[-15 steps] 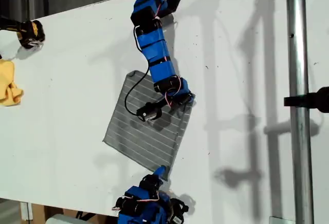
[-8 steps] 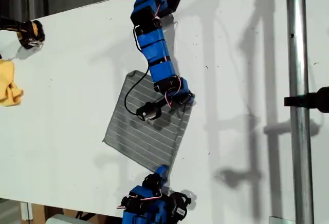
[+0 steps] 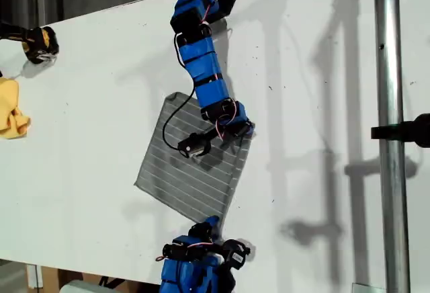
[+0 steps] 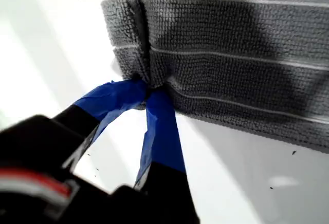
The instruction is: Grasp corners of a towel and fold twice.
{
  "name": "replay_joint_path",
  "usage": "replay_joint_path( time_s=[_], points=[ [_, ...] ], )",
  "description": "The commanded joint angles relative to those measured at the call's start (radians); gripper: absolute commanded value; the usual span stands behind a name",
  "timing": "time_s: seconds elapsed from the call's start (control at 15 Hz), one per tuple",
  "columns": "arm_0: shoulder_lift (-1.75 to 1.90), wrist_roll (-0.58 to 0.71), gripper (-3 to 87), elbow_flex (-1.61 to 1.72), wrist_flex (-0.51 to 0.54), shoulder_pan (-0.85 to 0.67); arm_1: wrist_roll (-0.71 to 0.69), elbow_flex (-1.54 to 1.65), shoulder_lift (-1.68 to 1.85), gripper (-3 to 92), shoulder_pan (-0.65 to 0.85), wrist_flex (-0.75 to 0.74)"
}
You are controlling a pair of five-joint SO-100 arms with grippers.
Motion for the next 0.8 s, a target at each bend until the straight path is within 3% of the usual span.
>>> replay_joint_path(
  time_s=[0.0, 0.2, 0.73],
  points=[
    [-0.055, 0.008, 15.5, -0.037, -0.041, -0.011, -0.003, 0.003, 0.046, -0.1, -0.015, -0.008],
    [-0.063, 0.014, -0.8, -0.083, -0.014, -0.009, -0.006, 0.012, 0.054, -0.1, -0.009, -0.008],
    [-0.092, 0.023, -1.0, -0.342, 0.091, 0.086, -0.040, 0.012, 0.224, -0.1, -0.011, 0.035]
  ],
)
